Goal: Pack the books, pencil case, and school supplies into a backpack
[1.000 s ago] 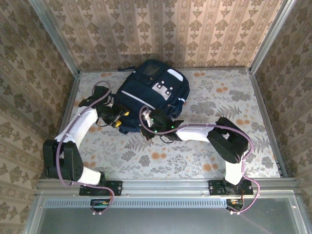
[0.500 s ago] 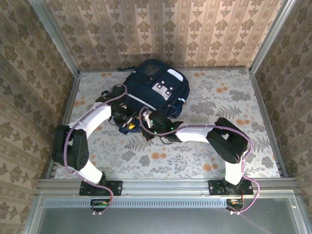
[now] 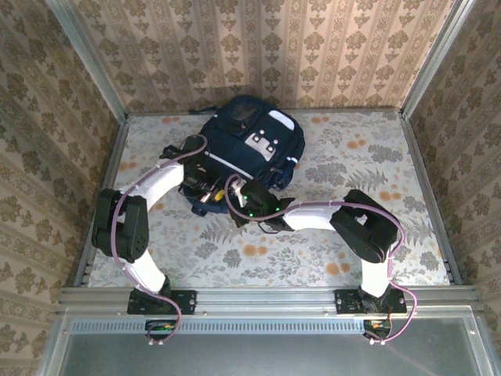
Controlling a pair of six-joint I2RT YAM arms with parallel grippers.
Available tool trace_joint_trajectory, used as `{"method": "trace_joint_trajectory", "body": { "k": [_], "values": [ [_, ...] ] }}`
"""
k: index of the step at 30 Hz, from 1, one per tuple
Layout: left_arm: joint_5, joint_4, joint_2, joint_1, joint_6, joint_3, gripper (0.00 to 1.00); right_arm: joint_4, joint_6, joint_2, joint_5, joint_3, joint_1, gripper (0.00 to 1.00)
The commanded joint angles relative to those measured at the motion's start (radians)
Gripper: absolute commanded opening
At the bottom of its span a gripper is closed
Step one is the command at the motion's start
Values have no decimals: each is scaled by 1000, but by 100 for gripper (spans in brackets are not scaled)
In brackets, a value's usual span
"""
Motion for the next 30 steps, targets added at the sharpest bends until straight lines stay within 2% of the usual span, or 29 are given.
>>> {"method": "trace_joint_trajectory", "body": {
  "k": [1, 7, 23, 30],
  "values": [
    [-1, 30, -21, 1, -1, 47, 0, 51, 5, -12, 69, -39, 2, 0],
    [-40, -8, -108, 39, 8, 66, 0, 104, 26, -59, 159, -123, -49, 0],
    [-13, -24, -205, 94, 19, 11, 0, 137, -30, -94, 147, -170, -181, 0],
    [0, -18, -225, 101, 29, -4, 0, 93, 66, -59, 151, -166, -267, 0]
  ]
}}
